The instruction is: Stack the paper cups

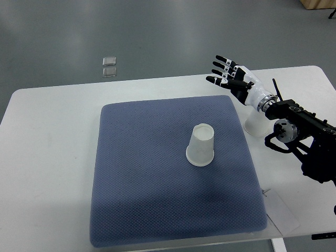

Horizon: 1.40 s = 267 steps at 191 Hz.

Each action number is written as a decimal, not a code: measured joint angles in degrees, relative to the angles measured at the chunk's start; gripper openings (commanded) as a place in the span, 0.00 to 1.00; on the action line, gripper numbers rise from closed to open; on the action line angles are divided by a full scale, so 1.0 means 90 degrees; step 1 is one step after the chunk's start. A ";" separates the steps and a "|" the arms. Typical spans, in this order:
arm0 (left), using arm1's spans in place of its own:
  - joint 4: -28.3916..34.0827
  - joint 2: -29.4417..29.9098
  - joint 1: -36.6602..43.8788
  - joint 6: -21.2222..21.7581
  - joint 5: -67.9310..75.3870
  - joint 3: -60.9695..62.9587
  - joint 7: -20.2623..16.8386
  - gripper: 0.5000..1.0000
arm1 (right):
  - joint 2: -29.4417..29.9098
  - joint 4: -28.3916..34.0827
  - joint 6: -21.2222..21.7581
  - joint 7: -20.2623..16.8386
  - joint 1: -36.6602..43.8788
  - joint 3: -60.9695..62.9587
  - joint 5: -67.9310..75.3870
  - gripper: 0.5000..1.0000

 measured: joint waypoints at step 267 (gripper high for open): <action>0.0001 0.0000 0.0020 0.0000 0.0000 0.0009 0.0000 1.00 | -0.0066 -0.0012 0.0048 0.0029 0.0056 -0.0007 -0.0130 0.86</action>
